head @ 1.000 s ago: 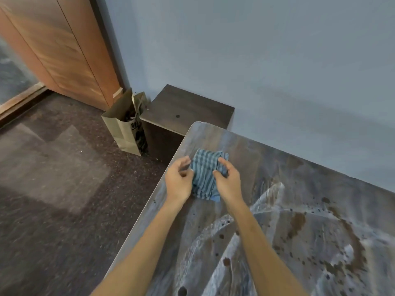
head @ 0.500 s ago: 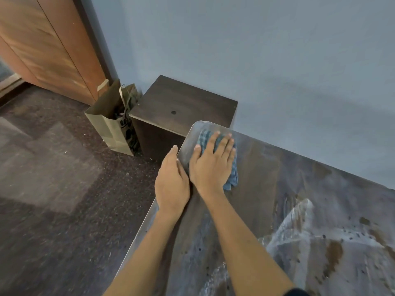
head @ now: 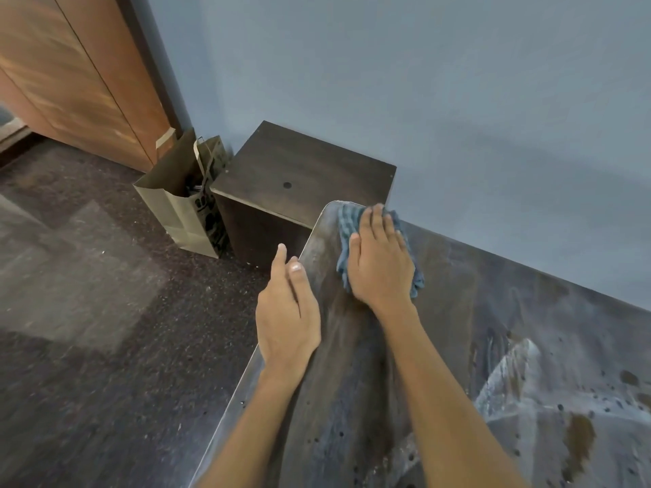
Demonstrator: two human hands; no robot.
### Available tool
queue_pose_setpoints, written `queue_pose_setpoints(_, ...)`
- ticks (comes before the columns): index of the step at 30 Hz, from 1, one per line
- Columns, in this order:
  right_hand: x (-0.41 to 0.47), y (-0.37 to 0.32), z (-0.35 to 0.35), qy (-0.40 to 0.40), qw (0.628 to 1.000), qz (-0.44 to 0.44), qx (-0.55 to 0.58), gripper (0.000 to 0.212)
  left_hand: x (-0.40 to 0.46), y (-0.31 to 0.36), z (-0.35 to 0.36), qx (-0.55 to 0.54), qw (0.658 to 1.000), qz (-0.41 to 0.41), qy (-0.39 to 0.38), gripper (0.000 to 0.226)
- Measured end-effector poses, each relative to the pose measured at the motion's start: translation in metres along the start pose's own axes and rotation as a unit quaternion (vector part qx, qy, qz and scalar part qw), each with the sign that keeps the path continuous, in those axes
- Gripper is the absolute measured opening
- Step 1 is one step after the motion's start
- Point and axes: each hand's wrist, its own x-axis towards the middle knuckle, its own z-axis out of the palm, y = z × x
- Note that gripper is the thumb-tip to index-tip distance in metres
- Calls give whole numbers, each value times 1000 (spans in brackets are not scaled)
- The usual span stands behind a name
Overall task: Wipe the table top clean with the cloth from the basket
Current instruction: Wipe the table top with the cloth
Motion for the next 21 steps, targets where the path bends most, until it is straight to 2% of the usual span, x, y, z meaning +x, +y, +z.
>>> queue_pose_setpoints(3, 23, -19, 0, -6, 1000, 11, -2, 53, 0, -1, 0, 5, 1000, -11, 7, 44)
queue_pose_setpoints(6, 23, -21, -4, -34, 995, -93, -17, 52, 0, 2, -1, 10, 1000, -14, 11, 46)
queue_pose_setpoints(9, -9, -5, -7, -60, 974, -217, -19, 51, 1, 3, -2, -1, 1000, -11, 9, 46)
queue_pose_setpoints(10, -23, 5, -9, -68, 970, -234, -13, 52, 2, 2, -3, -4, 1000, -10, 7, 46)
queue_pose_setpoints(12, -32, 33, -14, -59, 978, -201, -17, 55, 3, 0, -2, -9, 1000, -8, 0, 44)
queue_pose_setpoints(15, -6, 55, -23, -37, 998, -43, -39, 53, 3, -1, 0, 3, 1000, -12, -6, 44)
queue_pose_setpoints(17, 15, 41, -22, -31, 999, 20, -36, 53, 4, -1, -1, 10, 1000, -10, -8, 45)
queue_pose_setpoints(19, 27, 13, -15, -32, 999, 12, -28, 53, 3, -1, -3, 4, 1000, 1, -12, 46)
queue_pose_setpoints(21, 26, -13, -9, -33, 999, -37, -24, 53, 2, 1, -7, -11, 1000, 11, -26, 53)
